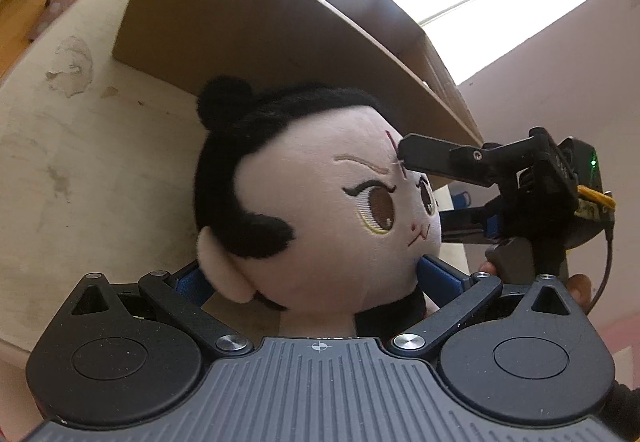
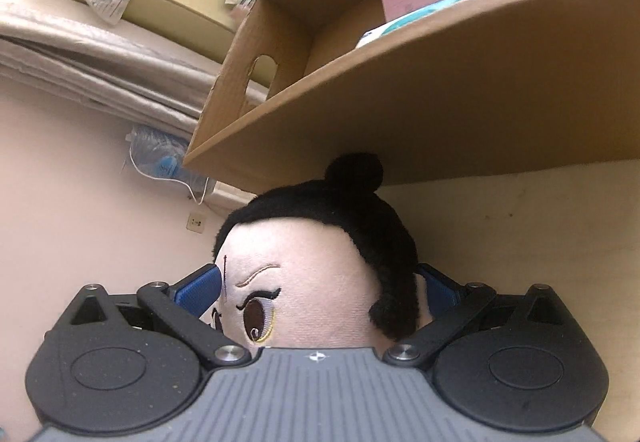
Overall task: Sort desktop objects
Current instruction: 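Carry the plush doll with both grippers up over the box rim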
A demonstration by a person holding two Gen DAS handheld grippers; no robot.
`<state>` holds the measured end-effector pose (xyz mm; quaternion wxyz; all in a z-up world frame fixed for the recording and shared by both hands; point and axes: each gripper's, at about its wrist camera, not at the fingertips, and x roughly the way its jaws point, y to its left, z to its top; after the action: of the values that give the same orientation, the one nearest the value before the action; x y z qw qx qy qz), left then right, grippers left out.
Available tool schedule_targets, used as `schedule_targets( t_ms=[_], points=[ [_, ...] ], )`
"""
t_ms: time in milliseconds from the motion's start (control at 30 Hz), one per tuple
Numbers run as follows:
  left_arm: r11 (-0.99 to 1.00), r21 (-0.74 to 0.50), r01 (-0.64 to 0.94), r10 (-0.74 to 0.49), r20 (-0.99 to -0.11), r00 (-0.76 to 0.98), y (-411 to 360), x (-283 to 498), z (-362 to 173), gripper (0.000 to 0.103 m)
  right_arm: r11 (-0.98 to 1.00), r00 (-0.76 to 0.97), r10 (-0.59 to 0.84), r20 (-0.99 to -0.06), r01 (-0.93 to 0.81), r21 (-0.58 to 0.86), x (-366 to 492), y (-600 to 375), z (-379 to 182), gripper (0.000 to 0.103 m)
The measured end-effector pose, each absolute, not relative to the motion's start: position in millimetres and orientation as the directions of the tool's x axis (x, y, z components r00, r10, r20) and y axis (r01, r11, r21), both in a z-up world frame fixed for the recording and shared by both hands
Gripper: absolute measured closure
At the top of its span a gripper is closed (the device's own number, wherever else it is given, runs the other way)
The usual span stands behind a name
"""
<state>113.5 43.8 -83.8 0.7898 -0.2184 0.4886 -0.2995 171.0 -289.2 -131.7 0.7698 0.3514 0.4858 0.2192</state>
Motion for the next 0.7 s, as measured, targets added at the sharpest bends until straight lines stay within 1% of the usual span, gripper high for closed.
schedule_targets(
  t_ms=[400,700],
  points=[
    [0.719,-0.646,0.254,-0.693,-0.641,0.33,39.3,103.4,-87.4,0.0,0.656,0.424,0.682,-0.596,0.005,0.754,170.9,-285.1,-126.1,0.0],
    [0.723,-0.643,0.251,-0.689,-0.649,0.322,37.7,105.0,-88.1,0.0,0.689,0.429,0.66,-0.616,-0.018,0.725,170.9,-275.3,-121.9,0.0]
  ],
)
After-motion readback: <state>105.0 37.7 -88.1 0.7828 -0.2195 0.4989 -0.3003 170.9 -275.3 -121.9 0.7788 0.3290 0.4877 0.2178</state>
